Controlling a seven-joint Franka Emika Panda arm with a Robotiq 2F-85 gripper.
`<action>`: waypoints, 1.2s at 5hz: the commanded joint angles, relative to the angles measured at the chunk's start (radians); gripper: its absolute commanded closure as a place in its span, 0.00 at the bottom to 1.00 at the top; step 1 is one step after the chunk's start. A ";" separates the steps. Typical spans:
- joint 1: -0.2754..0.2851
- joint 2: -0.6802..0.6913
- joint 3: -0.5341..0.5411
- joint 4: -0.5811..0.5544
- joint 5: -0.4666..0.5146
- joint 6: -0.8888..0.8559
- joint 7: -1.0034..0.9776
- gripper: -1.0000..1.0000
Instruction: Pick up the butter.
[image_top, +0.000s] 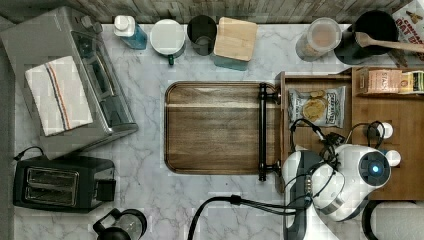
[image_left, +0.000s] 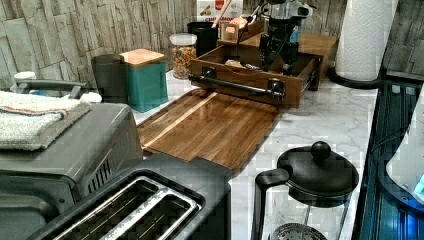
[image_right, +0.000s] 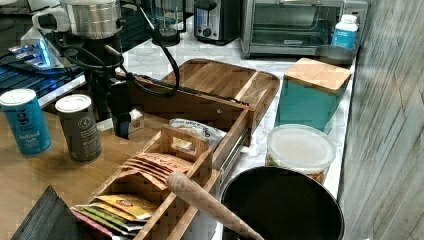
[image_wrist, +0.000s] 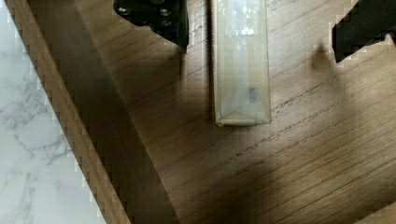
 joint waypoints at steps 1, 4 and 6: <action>-0.022 0.063 0.036 -0.012 0.115 0.020 -0.048 0.00; 0.035 -0.015 -0.004 -0.046 -0.044 -0.022 0.104 1.00; 0.050 -0.104 -0.021 -0.073 -0.156 0.017 0.103 1.00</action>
